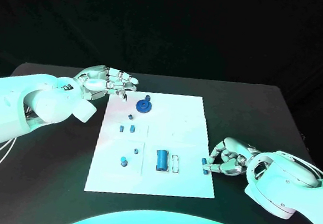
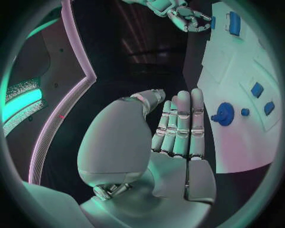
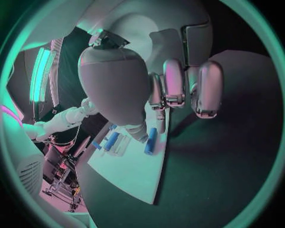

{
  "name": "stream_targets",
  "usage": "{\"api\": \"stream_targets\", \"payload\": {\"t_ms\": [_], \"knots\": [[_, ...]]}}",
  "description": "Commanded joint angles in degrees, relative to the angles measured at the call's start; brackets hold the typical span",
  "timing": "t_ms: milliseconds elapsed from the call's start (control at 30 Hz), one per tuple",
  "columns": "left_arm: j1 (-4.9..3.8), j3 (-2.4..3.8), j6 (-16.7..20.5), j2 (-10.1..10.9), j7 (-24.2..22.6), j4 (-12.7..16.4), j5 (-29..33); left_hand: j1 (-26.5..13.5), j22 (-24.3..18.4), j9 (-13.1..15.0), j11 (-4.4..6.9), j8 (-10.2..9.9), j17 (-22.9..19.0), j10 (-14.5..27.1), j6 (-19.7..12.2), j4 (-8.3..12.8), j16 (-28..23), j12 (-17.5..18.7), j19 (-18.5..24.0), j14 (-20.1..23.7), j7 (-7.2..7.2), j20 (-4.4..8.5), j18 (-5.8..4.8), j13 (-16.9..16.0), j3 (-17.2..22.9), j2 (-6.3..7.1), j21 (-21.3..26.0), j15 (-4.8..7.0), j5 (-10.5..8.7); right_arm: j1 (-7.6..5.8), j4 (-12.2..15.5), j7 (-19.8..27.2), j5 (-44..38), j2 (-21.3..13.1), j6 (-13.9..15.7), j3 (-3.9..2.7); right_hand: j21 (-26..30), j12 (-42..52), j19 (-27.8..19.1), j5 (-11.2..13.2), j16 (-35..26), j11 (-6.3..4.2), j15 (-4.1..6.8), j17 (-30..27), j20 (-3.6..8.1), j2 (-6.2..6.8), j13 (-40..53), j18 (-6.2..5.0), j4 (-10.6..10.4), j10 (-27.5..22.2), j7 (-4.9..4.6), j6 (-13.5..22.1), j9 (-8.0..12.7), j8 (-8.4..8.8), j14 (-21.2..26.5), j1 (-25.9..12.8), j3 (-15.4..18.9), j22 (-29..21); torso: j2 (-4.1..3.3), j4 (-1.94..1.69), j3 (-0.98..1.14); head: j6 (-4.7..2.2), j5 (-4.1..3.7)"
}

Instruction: Assemble the parts on the task board

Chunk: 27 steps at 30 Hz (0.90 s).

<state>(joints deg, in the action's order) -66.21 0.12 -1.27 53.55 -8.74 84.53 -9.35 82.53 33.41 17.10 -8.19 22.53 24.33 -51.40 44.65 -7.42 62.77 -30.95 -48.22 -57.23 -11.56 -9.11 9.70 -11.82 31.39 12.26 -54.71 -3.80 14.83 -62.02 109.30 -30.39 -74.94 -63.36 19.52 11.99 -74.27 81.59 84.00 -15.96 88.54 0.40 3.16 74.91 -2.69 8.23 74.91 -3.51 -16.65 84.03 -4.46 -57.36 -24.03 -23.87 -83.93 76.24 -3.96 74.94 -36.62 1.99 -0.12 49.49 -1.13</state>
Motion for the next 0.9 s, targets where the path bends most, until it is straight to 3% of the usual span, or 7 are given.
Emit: {"api": "stream_targets", "payload": {"t_ms": [33, 733, 900], "knots": [[-0.04, 0.04, -0.56, 0.0, -0.56, 0.15, -0.02, -0.38, -0.03, -0.05, 0.01, 0.15, -0.05, 0.34, -0.29, 0.25, -0.34, -0.17, 0.31, 0.3, -0.79, -0.22, 0.84, 0.05, 0.06, -0.15, 0.25, -0.08, 0.33, 0.39, -0.34, -1.27, -2.45, 0.53, -1.28, 0.02, -0.12, 0.2, 2.0, -0.17, -0.25, -0.25, 0.31, 10.18, -0.1, 0.28, 7.45, 0.7, -0.03, 0.79, 0.03, -0.57, -0.1, -0.37, -5.06, -0.1, -0.22, 11.34, 0.0, 0.0, 0.0, 0.03, 0.1], [-0.04, 0.04, -0.87, 0.16, -0.3, 0.41, -0.02, -0.43, -0.03, -0.08, 0.0, 0.19, -0.05, 0.35, -0.3, 0.24, -0.34, -0.21, 0.32, 0.3, -0.8, -0.23, 0.84, 0.07, 0.05, -0.15, 0.26, -0.09, 0.32, 2.35, -2.65, -4.4, -8.22, 4.64, -5.4, 0.03, -0.78, -0.08, 2.19, -0.26, -0.07, -0.82, 0.8, 10.71, 0.33, 1.22, 7.28, 0.82, 0.32, 0.73, 0.65, -1.4, -0.6, -0.89, -5.17, 0.97, -0.83, 11.5, 0.03, -0.02, -0.04, 0.51, 0.16], [-0.04, 0.04, -0.85, 0.18, -0.27, 0.47, -0.04, -0.48, -0.04, -0.1, -0.01, 0.22, -0.06, 0.37, -0.32, 0.2, -0.34, -0.23, 0.32, 0.3, -0.81, -0.23, 0.83, 0.1, 0.06, -0.19, 0.27, -0.09, 0.33, 2.61, -2.86, -5.1, -9.27, 5.27, -5.18, 0.04, -0.95, -0.1, 2.26, -0.48, -0.06, -1.13, 1.12, 10.81, 0.72, 1.52, 7.43, 0.87, 0.6, 0.79, 0.93, -1.63, -0.79, -0.73, -5.19, 5.71, -5.89, 11.56, 0.04, 0.0, -0.01, 0.4, 0.16]]}}
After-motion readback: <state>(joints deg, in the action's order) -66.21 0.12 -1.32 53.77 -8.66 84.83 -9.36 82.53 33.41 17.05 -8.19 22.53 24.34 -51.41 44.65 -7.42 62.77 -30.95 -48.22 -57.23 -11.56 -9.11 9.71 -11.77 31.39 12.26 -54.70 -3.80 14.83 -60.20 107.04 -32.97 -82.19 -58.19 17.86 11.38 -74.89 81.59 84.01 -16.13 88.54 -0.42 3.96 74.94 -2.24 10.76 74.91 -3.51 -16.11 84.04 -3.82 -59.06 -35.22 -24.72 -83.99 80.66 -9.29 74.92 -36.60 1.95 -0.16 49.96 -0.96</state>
